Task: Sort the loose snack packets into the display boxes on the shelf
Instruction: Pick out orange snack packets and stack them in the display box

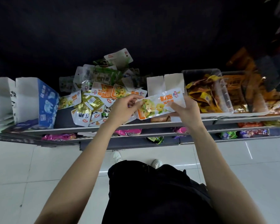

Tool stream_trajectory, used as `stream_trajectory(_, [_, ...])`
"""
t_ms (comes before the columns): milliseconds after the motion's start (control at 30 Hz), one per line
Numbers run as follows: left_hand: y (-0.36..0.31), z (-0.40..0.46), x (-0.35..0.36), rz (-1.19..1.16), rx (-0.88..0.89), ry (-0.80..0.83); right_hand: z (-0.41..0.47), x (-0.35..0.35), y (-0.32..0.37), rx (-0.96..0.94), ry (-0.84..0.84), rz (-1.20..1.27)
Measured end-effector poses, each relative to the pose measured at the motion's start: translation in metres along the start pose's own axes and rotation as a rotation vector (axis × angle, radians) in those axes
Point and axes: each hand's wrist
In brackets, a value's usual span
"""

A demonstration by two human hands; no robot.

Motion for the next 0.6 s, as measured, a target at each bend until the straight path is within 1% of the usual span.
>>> stream_trajectory(67, [0.017,0.007,0.015,-0.076,-0.069,-0.081,0.000,-0.011,-0.006,0.056,-0.119,0.113])
stream_trajectory(133, [0.030,0.013,0.032,-0.108,-0.139,-0.091,0.003,-0.017,-0.012,0.048,-0.202,0.089])
stream_trajectory(200, [0.035,0.017,0.048,-0.081,-0.196,-0.068,0.008,-0.014,-0.016,-0.042,-0.256,-0.083])
stream_trajectory(233, [0.035,0.019,0.054,-0.096,-0.227,-0.064,0.010,-0.011,-0.017,-0.120,-0.282,-0.207])
stream_trajectory(300, [0.032,0.021,0.065,-0.148,-0.266,-0.062,0.016,0.000,-0.017,-0.358,-0.334,-0.459])
stream_trajectory(367, [0.028,0.022,0.073,-0.192,-0.278,-0.075,0.025,0.013,-0.020,-0.578,-0.311,-0.697])
stream_trajectory(433, [0.028,0.023,0.077,-0.234,-0.283,-0.100,0.034,0.024,-0.026,-0.732,-0.268,-0.900])
stream_trajectory(500, [0.028,0.025,0.080,-0.227,-0.273,-0.114,0.034,0.032,-0.030,-0.822,-0.160,-1.013])
stream_trajectory(600, [0.032,0.028,0.080,-0.201,-0.281,-0.103,0.022,0.034,-0.036,-0.847,0.008,-1.201])
Point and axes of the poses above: each hand's wrist, its own z-axis towards the middle knuckle, its own x-axis out of the palm, y = z × x
